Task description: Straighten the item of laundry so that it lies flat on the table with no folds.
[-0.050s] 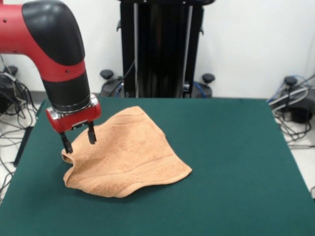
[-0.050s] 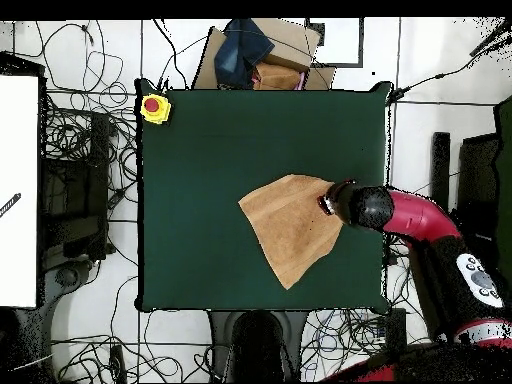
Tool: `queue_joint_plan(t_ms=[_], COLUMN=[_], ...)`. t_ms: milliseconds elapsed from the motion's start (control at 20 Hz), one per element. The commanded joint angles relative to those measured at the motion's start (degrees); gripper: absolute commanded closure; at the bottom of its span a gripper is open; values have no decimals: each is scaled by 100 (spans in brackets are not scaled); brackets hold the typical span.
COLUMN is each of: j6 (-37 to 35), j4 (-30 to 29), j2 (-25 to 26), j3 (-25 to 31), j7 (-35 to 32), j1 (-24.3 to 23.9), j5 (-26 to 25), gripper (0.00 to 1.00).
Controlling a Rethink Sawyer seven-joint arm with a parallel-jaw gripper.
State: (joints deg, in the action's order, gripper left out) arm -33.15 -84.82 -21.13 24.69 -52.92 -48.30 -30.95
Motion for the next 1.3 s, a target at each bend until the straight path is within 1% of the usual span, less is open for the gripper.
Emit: queue_joint_plan(t_ms=[50, 500, 950, 1100, 1300], j6=[-206, -75, 230, 355, 275], j4=[23, 72, 136, 108, 92], j2=[136, 147, 418, 398, 356], j3=[376, 369, 415, 465, 580], j7=[846, 895, 798, 731, 905], j1=[175, 82, -73, -88, -206], j5=[-526, -797, -1109, -1212, -1261], gripper=[0, 0, 0, 0, 0])
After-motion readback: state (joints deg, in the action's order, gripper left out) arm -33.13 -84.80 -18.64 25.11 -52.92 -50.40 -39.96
